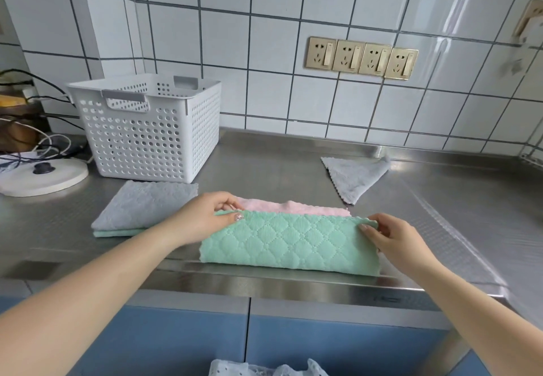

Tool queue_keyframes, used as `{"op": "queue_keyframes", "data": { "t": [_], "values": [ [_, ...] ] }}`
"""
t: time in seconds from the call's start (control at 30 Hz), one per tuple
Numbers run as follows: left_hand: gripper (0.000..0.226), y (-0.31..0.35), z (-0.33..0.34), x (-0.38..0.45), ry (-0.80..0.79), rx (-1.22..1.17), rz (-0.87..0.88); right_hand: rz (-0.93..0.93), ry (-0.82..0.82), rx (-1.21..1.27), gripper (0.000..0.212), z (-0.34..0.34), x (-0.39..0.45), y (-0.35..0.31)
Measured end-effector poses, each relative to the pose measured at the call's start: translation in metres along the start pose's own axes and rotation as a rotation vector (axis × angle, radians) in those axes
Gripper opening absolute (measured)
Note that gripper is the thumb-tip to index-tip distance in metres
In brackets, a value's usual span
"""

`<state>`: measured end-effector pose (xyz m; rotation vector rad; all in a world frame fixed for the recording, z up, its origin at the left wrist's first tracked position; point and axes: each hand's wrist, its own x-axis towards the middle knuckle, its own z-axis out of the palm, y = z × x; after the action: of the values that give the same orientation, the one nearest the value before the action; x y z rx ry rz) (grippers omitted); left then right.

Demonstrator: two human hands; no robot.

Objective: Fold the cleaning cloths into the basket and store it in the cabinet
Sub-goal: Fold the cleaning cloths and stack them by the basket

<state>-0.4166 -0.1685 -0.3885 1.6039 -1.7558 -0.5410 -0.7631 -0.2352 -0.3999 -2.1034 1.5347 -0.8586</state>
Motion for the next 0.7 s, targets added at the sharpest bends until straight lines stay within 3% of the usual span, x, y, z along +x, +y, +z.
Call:
{"op": "queue_keyframes", "data": {
  "t": [0.17, 0.4, 0.57, 0.7],
  "values": [
    [0.009, -0.005, 0.003, 0.042, 0.042, 0.050, -0.040, 0.070, -0.005, -0.064, 0.021, 0.009, 0.046, 0.004],
    [0.011, -0.025, 0.007, 0.092, 0.036, 0.207, -0.125, 0.131, -0.074, -0.153, 0.015, 0.023, 0.094, 0.007],
    [0.015, -0.037, 0.015, 0.108, 0.032, 0.269, -0.180, 0.155, -0.076, -0.188, 0.024, 0.034, 0.104, 0.014],
    [0.016, -0.044, 0.020, 0.108, -0.002, 0.293, -0.178, 0.170, -0.054, -0.175, 0.019, 0.038, 0.105, 0.017]
  ]
}}
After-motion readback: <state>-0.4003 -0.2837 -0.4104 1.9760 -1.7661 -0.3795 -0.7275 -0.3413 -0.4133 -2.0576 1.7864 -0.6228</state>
